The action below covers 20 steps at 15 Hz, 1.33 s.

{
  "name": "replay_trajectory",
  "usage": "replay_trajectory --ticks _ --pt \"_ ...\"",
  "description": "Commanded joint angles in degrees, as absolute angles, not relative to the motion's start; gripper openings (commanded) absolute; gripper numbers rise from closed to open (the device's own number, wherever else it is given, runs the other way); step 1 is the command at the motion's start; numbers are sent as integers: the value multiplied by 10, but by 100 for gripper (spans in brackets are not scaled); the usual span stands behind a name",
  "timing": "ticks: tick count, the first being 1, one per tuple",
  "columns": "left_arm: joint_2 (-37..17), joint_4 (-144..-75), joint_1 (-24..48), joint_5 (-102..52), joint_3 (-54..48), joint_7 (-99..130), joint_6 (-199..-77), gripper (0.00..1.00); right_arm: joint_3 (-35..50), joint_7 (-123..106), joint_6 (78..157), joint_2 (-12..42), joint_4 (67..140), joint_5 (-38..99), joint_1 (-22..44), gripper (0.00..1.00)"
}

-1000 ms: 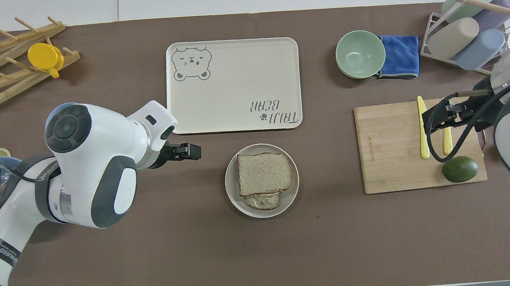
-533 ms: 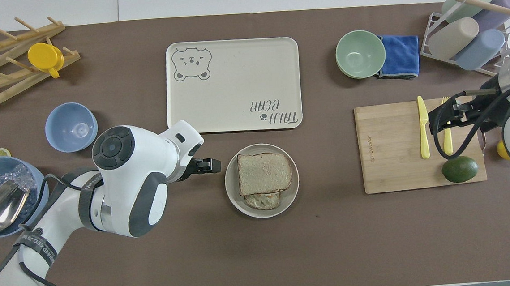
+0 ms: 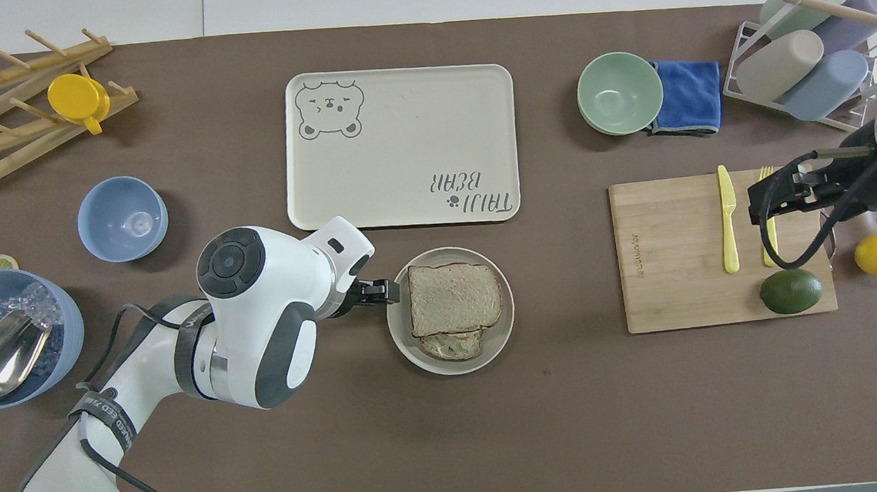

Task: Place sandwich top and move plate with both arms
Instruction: 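Move the left gripper to the rim of the white plate, then close the left gripper on the plate rim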

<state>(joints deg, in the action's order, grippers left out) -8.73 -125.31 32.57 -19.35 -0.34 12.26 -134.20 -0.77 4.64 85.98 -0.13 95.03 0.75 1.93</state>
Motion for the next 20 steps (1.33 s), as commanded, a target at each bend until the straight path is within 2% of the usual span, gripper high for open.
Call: replay_trajectory --ticks 1,13,16,20 --pt "-83 -1263 344 -206 4 136 -1356 71 -25 9 866 -2 948 13 14 100" --pt "-83 -1279 356 -227 4 164 -1362 50 -48 -15 862 -4 939 4 3 100" --pt "-82 -1280 367 -228 4 182 -1369 37 -48 -13 860 -8 945 5 2 100" --pt "-84 -1282 379 -228 4 203 -1384 27 -47 -12 860 -8 945 6 8 100"
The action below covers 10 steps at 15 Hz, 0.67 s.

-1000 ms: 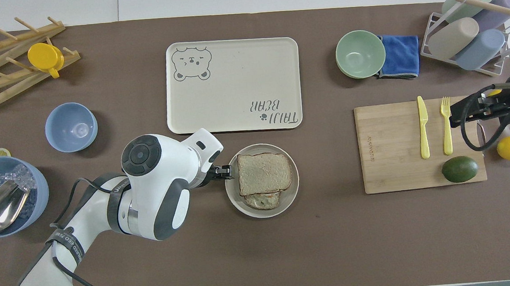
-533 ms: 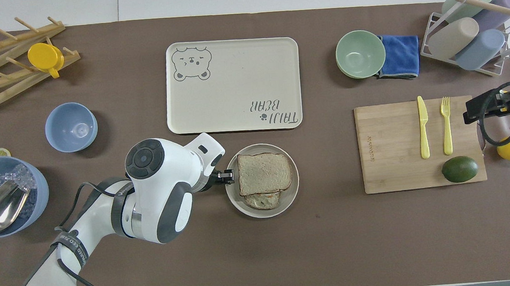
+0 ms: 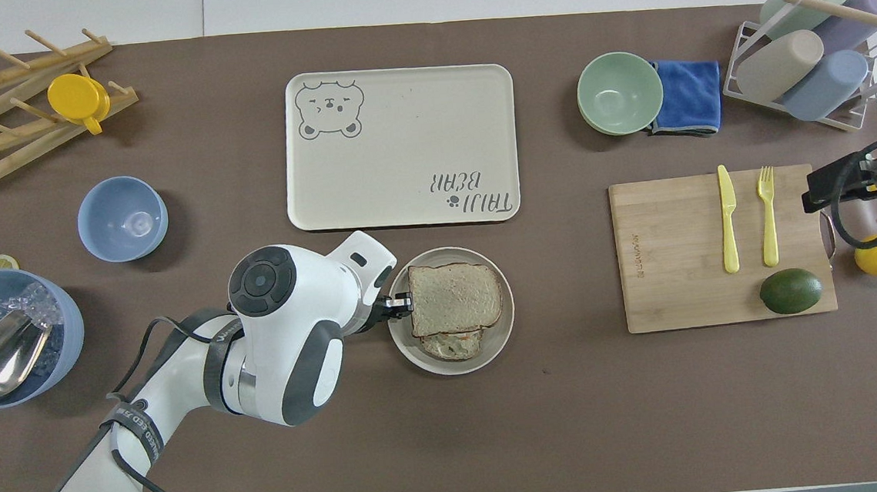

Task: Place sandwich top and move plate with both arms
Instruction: 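Close the left gripper on the plate rim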

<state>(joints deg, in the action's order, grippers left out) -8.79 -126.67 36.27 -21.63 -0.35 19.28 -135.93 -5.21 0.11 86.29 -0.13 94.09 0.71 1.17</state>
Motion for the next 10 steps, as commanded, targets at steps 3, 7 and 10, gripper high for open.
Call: replay_trajectory --ticks 3,7,10 --pt "-84 -1284 379 -228 4 204 -1385 12 -47 -12 860 -8 945 6 7 100" --pt "-84 -1284 374 -228 4 204 -1383 0 -47 -12 860 -8 945 6 6 100" --pt "-84 -1281 370 -227 4 202 -1378 0 -47 -12 860 -8 945 6 6 100"
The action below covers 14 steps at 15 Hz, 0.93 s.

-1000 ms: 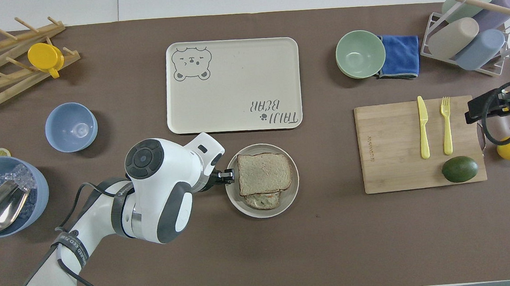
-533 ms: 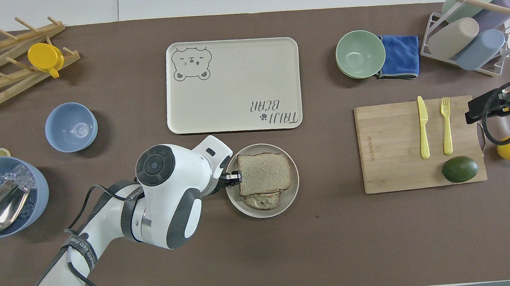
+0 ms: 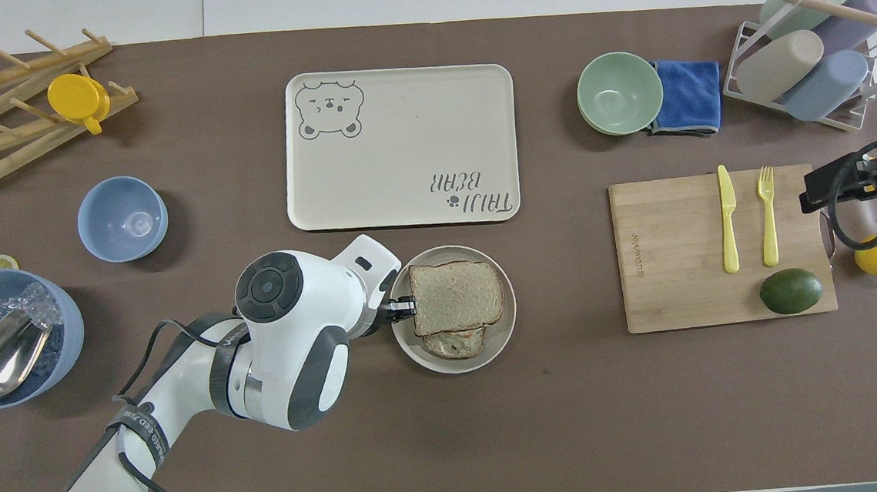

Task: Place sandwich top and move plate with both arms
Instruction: 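Close the left gripper on the plate rim, then lift the plate with the left gripper onto the bear tray and release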

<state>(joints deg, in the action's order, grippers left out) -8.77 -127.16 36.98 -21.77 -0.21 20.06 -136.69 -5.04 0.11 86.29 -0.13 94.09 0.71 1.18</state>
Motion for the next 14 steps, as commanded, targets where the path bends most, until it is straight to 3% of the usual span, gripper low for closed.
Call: replay_trajectory --ticks 1,6,14 --pt "-84 -1280 368 -227 5 202 -1376 0 -47 -12 860 -8 945 6 6 100" --pt "-67 -1250 331 -227 4 194 -1312 0 -47 -12 860 -8 945 6 7 100" --pt "-97 -1108 262 -242 5 201 -1217 0 -47 -12 860 -8 945 6 6 100"
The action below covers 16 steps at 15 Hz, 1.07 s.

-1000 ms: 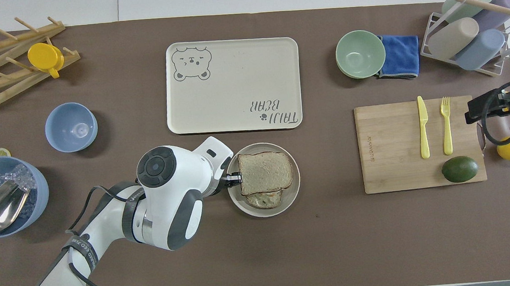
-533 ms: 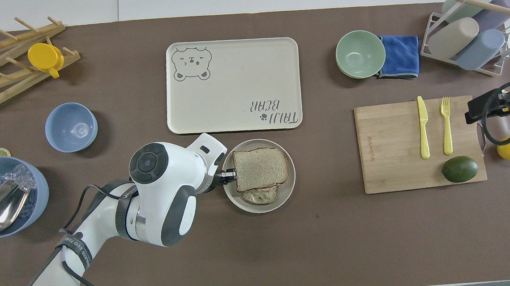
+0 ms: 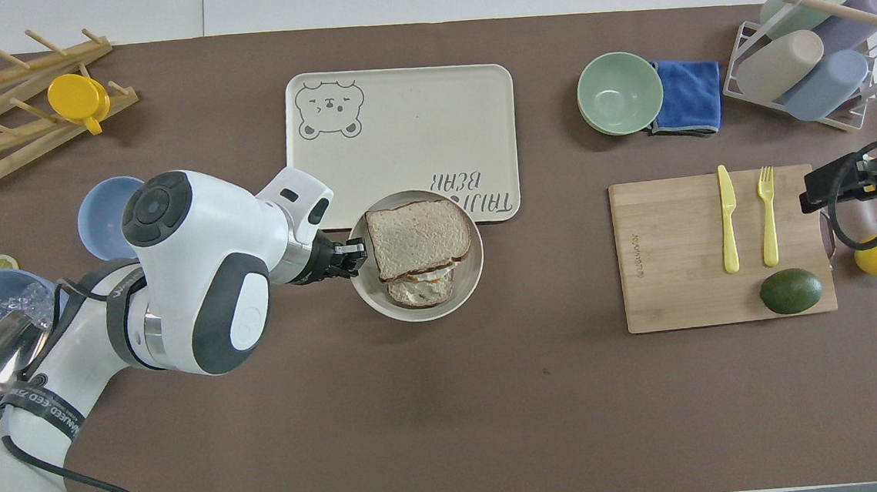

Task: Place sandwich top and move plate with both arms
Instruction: 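Lift the plate with the left gripper onto the bear tray and release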

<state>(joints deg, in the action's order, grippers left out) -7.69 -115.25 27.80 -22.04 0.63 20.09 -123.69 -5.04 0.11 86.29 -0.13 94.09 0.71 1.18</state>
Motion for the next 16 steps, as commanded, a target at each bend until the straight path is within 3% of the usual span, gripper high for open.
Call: replay_trajectory --ticks 1,5,9,13,16 --pt "-106 -1087 251 -243 5 201 -1214 0 -47 -12 860 -8 945 6 6 100" --pt "-183 -971 223 -251 6 203 -1180 0 -47 -12 860 -8 945 6 6 100" --pt "-259 -898 223 -257 7 206 -1183 0 -47 -12 860 -8 945 6 6 100" --pt "-308 -887 228 -254 9 206 -1243 0 -47 -12 860 -8 945 6 6 100" --pt "-316 -892 238 -251 9 206 -1285 0 -47 -12 860 -8 945 6 6 100"
